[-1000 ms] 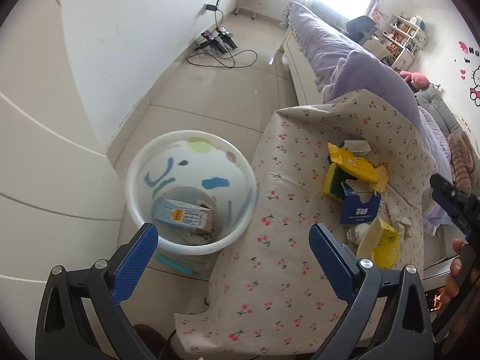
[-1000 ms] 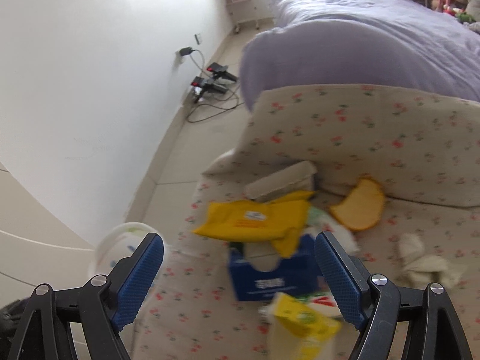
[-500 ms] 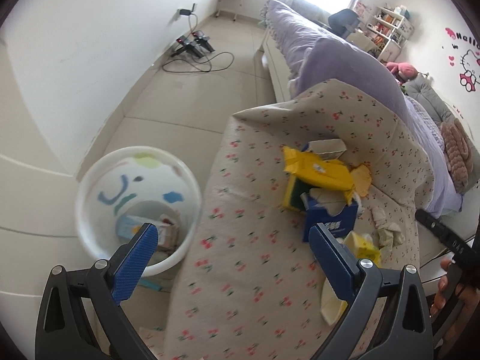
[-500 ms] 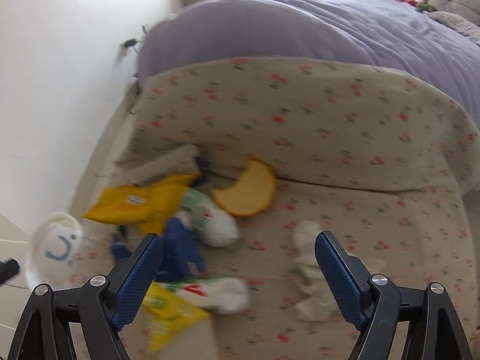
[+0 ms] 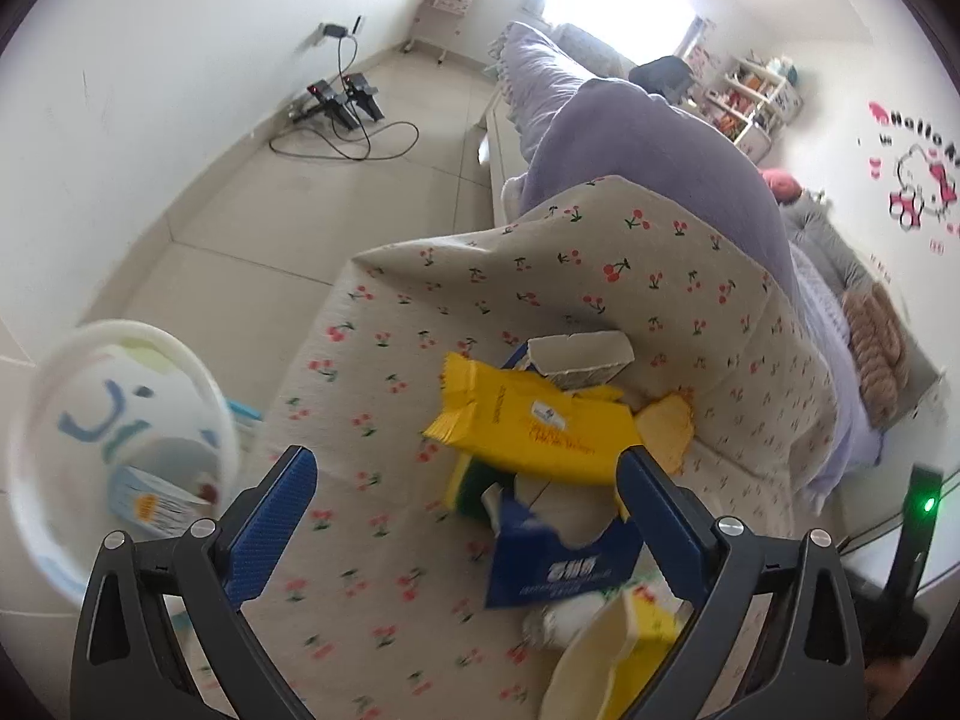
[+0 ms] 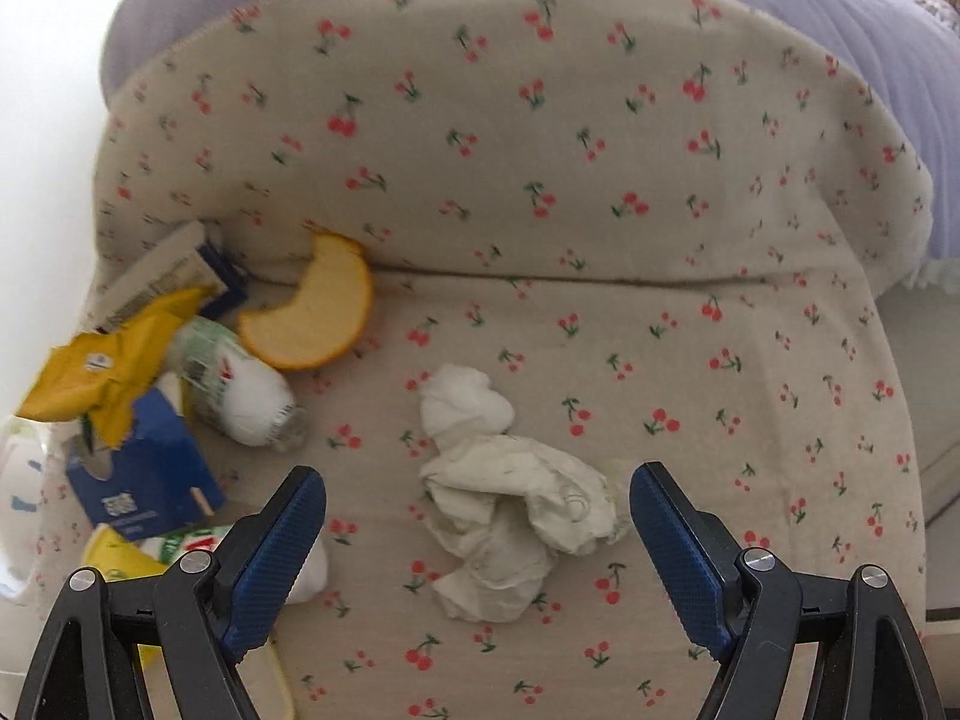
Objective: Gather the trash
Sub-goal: 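Grasp the yellow snack wrapper with the left tool while the right grasps the white tissue, then carry the wrapper and tissue over the wastebasket and open the left tool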
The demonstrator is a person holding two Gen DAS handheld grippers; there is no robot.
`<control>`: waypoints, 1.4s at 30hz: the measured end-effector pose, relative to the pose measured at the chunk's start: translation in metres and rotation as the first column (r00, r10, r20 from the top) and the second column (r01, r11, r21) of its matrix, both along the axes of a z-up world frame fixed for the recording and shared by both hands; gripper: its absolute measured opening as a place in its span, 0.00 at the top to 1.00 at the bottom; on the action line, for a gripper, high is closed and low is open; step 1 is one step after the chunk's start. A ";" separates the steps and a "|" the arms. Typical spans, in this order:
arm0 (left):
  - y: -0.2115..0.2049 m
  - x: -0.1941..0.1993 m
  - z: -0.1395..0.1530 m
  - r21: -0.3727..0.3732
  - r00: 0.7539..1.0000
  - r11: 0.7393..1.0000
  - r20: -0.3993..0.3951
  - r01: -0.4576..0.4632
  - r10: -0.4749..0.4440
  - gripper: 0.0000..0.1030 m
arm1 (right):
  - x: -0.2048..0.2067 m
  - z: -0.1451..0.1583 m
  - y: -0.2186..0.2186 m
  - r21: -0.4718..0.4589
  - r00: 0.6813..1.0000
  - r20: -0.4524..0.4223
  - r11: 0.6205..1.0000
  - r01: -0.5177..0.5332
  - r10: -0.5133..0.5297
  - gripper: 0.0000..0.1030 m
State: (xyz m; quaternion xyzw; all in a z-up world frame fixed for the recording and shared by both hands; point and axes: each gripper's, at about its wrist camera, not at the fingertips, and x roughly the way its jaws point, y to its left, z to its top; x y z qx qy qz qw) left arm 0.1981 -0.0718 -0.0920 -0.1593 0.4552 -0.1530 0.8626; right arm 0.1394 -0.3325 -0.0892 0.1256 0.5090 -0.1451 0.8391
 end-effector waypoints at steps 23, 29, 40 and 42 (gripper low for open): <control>-0.011 0.015 -0.017 -0.180 0.999 0.983 -0.030 0.029 -0.034 0.90 | 0.012 -0.049 -0.011 -0.040 0.986 -0.168 0.999 -0.021 0.014 0.70; -0.003 0.005 0.002 -0.165 0.999 0.985 0.010 0.045 -0.044 0.90 | 0.001 -0.015 -0.010 -0.031 0.998 -0.060 1.000 0.004 -0.006 0.71; 0.022 -0.021 0.050 -0.136 0.991 0.989 0.129 0.052 -0.034 0.90 | -0.011 0.041 0.024 -0.045 0.994 0.107 0.999 -0.019 0.024 0.71; 0.025 -0.027 0.058 -0.111 0.987 0.992 0.154 0.056 -0.038 0.90 | -0.012 0.045 0.030 -0.055 0.991 0.131 0.998 -0.027 0.034 0.71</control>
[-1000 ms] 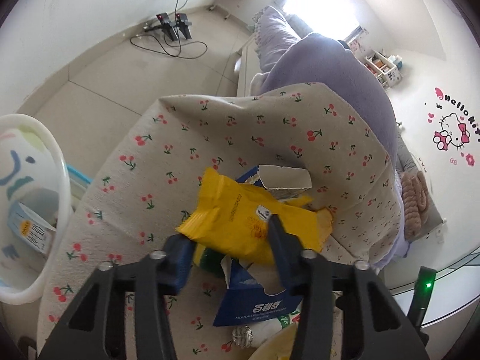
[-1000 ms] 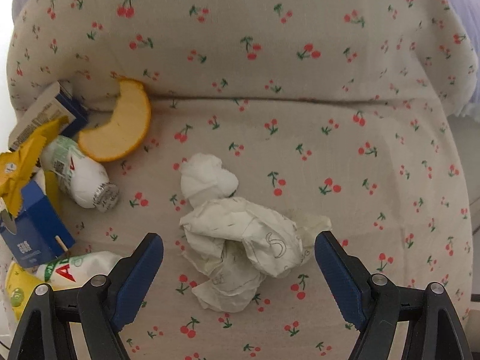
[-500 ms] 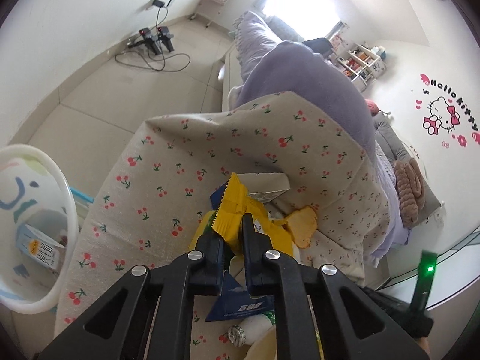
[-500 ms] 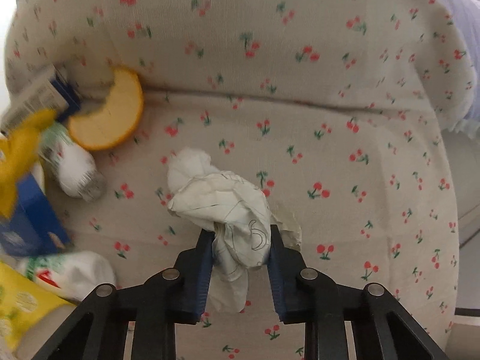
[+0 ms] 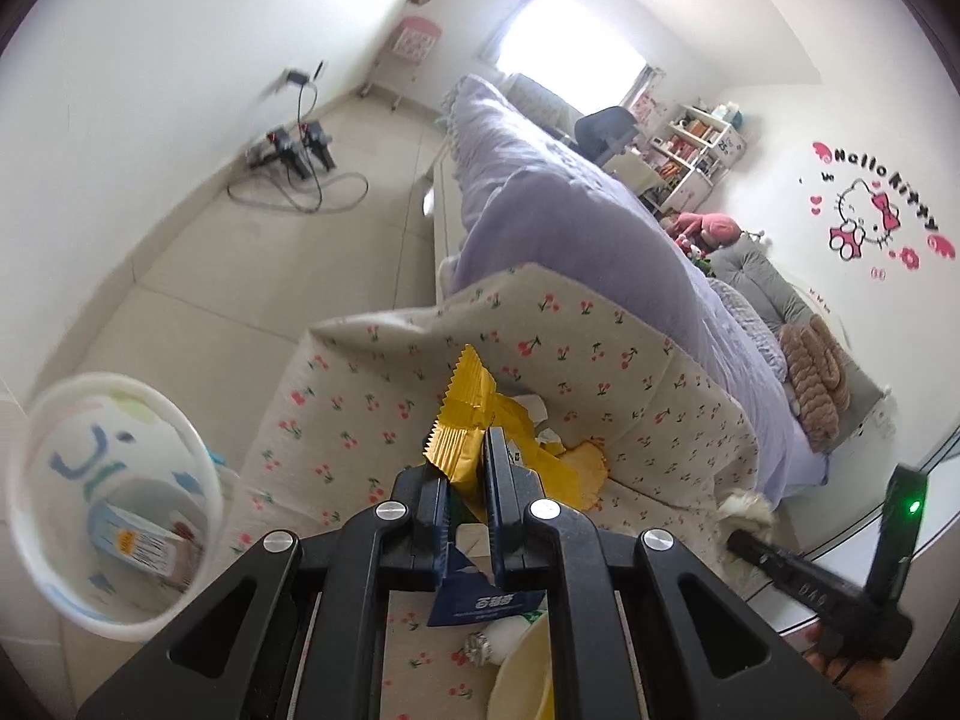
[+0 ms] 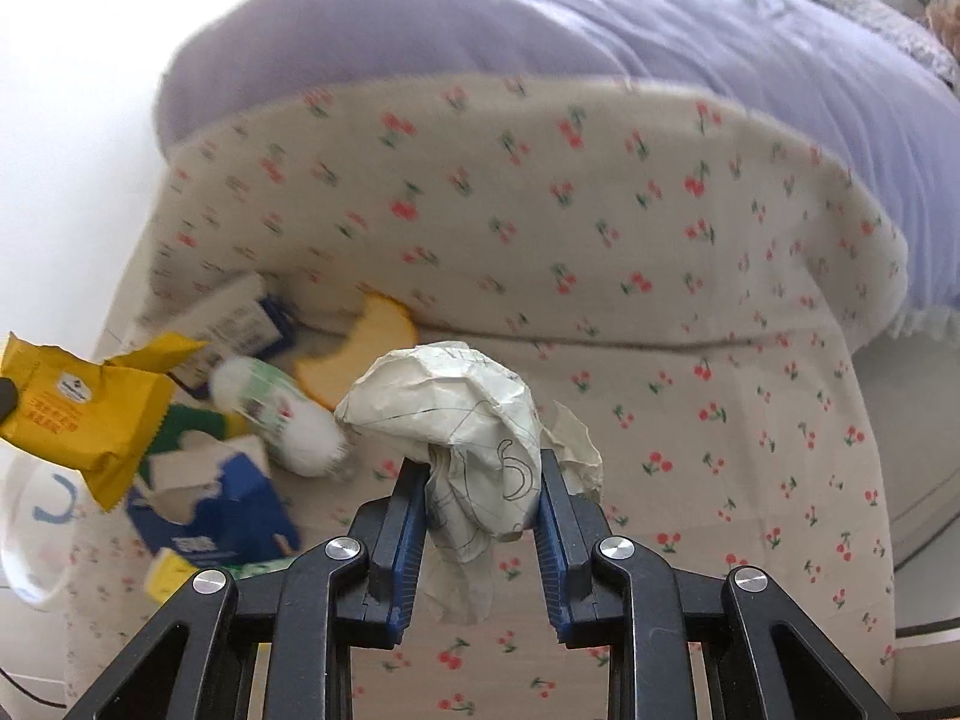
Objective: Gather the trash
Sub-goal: 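Carry the wrapper and tissue over the wastebasket and open the left tool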
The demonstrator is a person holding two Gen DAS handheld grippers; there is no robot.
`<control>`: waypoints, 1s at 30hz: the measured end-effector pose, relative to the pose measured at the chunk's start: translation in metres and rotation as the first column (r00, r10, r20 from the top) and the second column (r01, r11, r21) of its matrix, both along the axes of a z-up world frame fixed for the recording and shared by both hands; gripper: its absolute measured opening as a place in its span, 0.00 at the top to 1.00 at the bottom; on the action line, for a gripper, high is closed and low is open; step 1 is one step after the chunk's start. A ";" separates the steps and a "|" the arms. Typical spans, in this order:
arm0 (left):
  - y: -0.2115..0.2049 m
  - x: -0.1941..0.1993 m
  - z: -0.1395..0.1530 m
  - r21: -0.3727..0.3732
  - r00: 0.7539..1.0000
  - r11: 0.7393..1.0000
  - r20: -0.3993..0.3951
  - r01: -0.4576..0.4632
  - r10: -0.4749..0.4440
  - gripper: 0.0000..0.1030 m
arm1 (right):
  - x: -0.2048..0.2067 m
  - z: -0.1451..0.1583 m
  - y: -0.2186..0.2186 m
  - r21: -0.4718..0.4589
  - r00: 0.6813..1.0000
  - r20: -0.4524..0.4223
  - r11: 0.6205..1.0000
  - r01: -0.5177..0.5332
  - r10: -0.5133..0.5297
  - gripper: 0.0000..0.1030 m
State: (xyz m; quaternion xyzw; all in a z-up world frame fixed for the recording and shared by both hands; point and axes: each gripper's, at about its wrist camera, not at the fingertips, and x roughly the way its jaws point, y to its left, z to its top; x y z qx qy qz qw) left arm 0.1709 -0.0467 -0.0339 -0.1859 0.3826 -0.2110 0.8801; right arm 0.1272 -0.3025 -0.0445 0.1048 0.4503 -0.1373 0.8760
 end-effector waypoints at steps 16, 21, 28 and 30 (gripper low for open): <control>0.061 -0.045 0.042 0.169 0.988 0.984 0.152 -0.060 0.035 0.90 | -0.010 0.052 0.070 -0.018 0.980 0.189 0.998 -0.061 0.063 0.71; 0.089 -0.051 0.043 0.205 0.984 0.973 0.162 -0.101 0.068 0.90 | -0.007 0.055 0.093 -0.013 0.975 0.207 0.996 -0.084 0.085 0.71; 0.127 -0.057 0.039 0.253 0.979 0.955 0.165 -0.157 0.117 0.90 | 0.004 0.050 0.133 -0.005 0.967 0.211 0.989 -0.146 0.144 0.71; 0.134 -0.058 0.037 0.269 0.978 0.948 0.165 -0.169 0.127 0.90 | 0.008 0.048 0.144 -0.001 0.965 0.209 0.986 -0.165 0.161 0.71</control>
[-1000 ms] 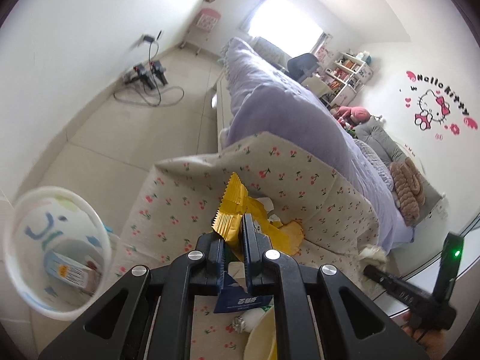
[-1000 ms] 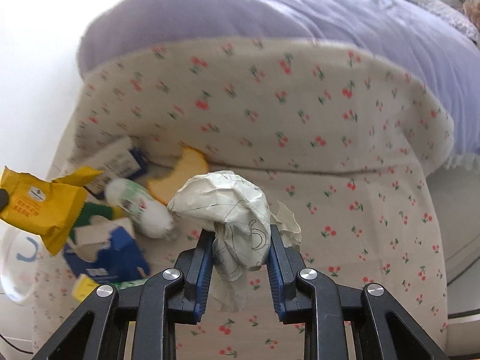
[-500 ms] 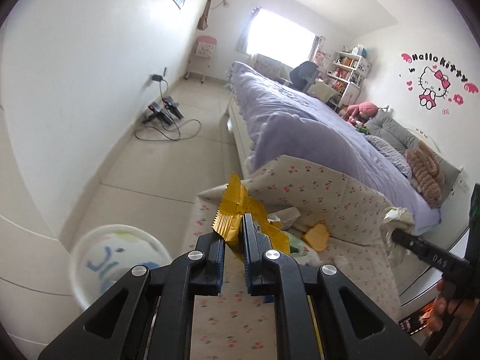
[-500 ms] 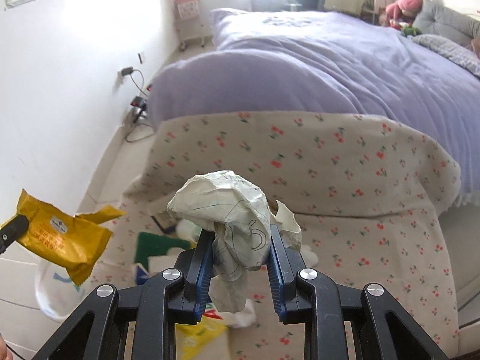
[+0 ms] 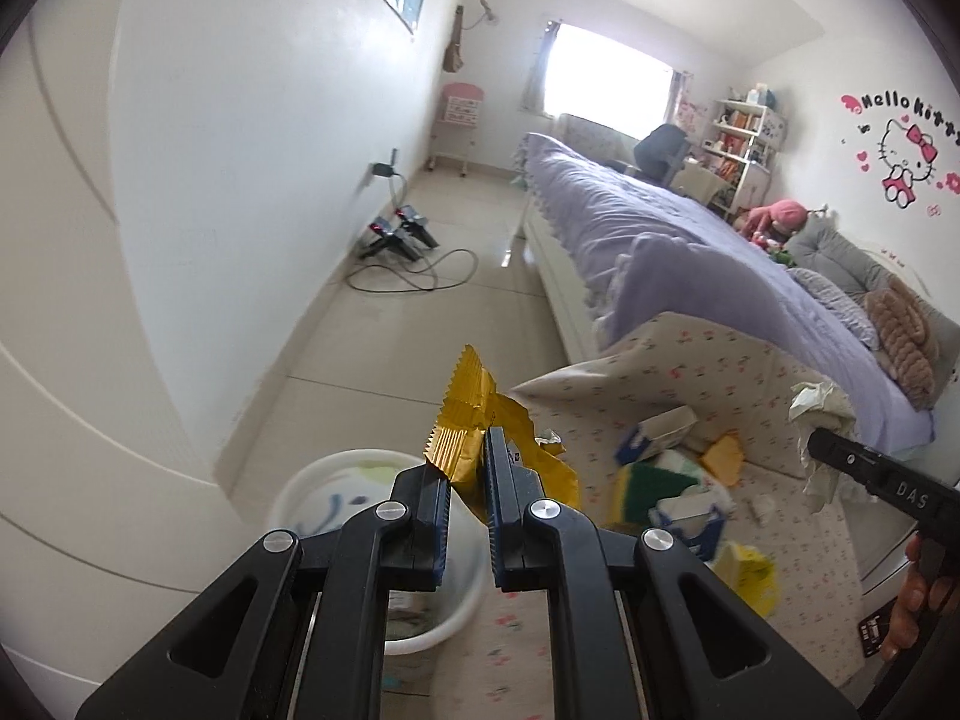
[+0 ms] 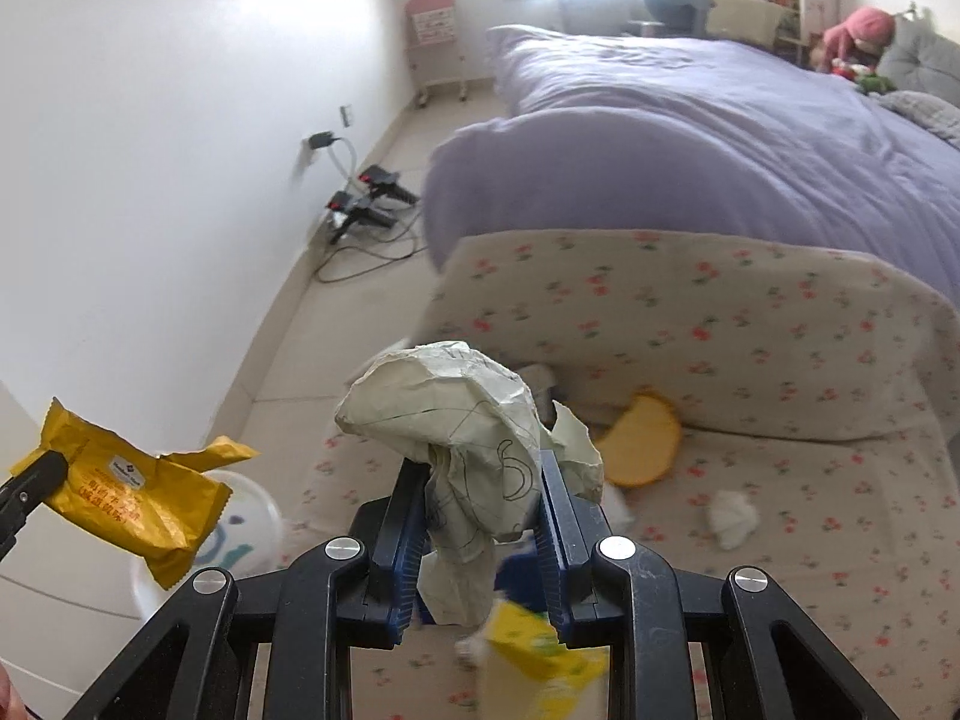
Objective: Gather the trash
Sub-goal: 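Carry the wrapper and tissue over the wastebasket and open the left tool, then open the right tool to drop the white tissue into the wastebasket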
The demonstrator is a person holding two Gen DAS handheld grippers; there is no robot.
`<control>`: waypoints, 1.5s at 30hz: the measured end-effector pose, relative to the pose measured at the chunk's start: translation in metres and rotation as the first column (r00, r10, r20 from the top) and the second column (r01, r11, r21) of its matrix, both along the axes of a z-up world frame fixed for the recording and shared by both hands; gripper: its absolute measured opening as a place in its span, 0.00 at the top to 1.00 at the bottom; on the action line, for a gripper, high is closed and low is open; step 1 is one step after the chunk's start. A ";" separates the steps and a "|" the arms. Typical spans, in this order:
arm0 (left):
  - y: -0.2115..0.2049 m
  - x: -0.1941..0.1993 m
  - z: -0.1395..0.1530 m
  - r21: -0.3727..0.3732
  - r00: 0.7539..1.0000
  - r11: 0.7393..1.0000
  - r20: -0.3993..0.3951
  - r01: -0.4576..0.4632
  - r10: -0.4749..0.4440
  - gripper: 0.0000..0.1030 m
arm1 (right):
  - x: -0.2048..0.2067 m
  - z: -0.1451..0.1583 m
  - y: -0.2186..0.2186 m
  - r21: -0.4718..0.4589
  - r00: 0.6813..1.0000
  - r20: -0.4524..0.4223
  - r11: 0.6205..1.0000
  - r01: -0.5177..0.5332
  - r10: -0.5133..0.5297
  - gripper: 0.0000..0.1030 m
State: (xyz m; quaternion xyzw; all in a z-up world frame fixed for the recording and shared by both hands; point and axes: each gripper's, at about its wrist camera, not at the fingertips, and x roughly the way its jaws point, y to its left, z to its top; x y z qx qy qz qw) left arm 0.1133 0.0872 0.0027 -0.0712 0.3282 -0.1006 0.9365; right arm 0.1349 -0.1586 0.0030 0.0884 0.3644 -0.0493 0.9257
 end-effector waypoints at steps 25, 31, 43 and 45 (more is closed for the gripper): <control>0.068 0.024 -0.059 0.061 0.988 0.992 -0.103 -0.112 0.118 0.87 | 0.047 -0.066 0.119 0.077 0.981 -0.078 0.982 -0.170 0.176 0.71; 0.077 0.031 -0.069 0.057 0.963 0.981 -0.190 -0.183 0.190 0.22 | 0.055 -0.080 0.132 0.100 0.980 -0.089 0.980 -0.171 0.180 0.71; 0.100 0.022 -0.086 0.173 0.935 0.962 -0.252 -0.212 0.251 0.11 | 0.070 -0.108 0.156 0.134 0.971 -0.122 0.972 -0.191 0.207 0.70; 0.102 0.020 -0.086 0.181 0.933 0.959 -0.251 -0.217 0.258 0.11 | 0.073 -0.112 0.161 0.137 0.968 -0.126 0.970 -0.199 0.216 0.69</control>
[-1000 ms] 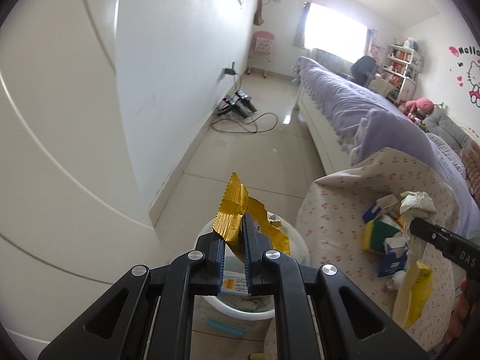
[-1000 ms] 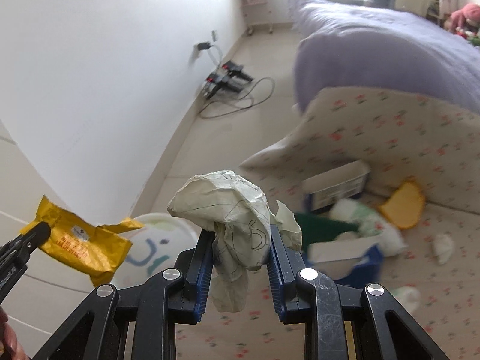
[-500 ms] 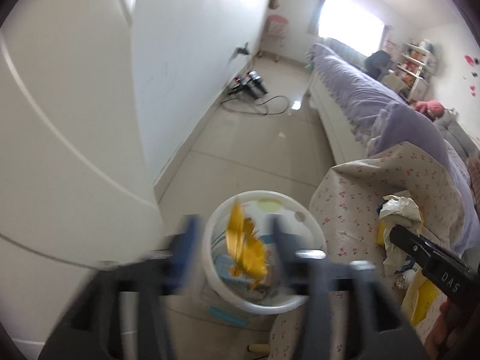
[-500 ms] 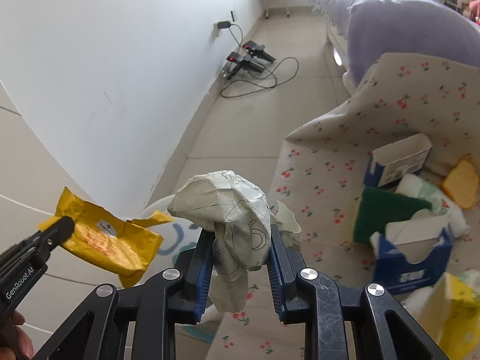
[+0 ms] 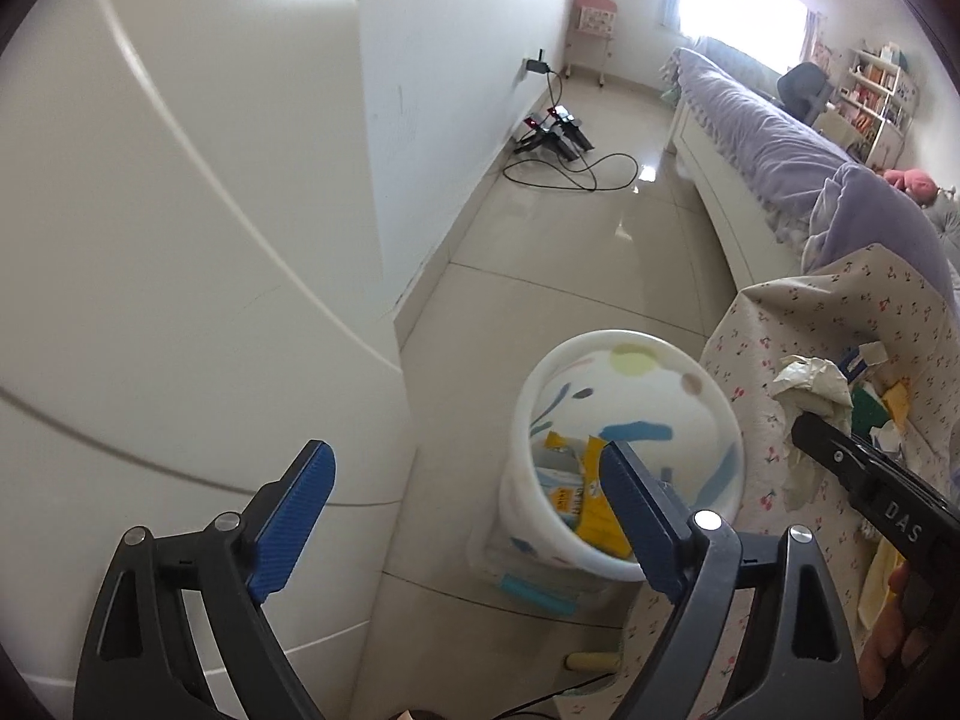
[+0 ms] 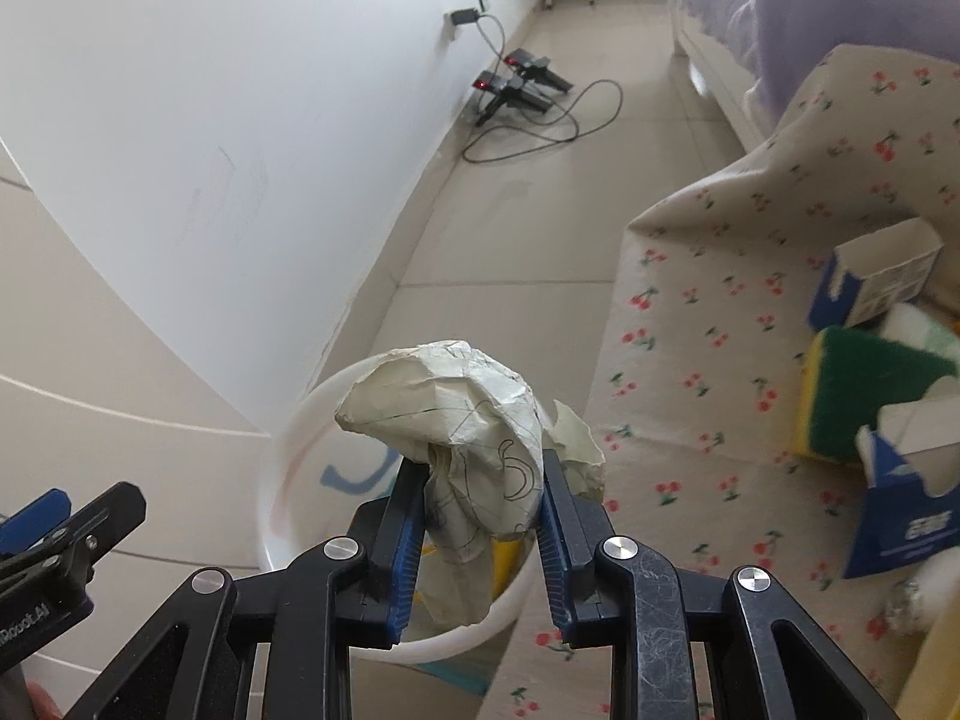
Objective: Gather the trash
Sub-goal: 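Open the right tool to drop the white tissue into the wastebasket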
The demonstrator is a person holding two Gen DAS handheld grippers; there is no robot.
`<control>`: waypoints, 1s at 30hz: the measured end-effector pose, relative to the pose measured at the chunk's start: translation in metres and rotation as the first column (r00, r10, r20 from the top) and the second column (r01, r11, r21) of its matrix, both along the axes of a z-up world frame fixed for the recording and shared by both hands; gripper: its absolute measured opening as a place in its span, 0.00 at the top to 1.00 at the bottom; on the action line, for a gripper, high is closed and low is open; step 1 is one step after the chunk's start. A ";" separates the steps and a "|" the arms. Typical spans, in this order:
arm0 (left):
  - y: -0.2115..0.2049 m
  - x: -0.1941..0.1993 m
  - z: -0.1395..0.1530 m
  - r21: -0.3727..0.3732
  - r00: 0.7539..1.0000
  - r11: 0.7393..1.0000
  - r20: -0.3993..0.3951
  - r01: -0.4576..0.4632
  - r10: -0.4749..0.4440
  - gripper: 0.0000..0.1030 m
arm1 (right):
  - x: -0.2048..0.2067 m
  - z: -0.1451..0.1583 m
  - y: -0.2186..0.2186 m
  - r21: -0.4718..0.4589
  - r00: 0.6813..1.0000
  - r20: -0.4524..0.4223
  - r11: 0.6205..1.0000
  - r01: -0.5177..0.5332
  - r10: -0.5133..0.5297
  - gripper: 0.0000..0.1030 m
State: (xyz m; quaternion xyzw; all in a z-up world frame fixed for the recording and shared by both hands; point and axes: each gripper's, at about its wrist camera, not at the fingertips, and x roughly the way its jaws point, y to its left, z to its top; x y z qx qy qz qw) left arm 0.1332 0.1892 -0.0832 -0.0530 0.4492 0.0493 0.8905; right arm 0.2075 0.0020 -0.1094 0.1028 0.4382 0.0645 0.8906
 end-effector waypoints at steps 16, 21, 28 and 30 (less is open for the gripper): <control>0.000 -0.014 -0.006 0.005 0.999 1.000 -0.034 0.010 -0.010 0.11 | -0.002 0.003 0.003 -0.040 0.999 0.044 0.999 -0.010 0.011 0.18; -0.008 -0.019 -0.001 -0.032 0.999 0.999 -0.027 0.026 -0.027 0.11 | -0.009 0.016 -0.011 -0.078 0.998 0.065 0.997 0.008 -0.003 0.18; -0.028 -0.029 0.007 -0.037 0.996 0.995 -0.020 0.091 -0.092 0.00 | -0.029 0.038 -0.044 -0.122 0.995 0.098 0.992 0.044 -0.032 0.14; -0.033 -0.032 0.009 -0.045 0.994 0.994 -0.017 0.104 -0.105 0.00 | -0.034 0.043 -0.054 -0.131 0.994 0.099 0.990 0.052 -0.040 0.13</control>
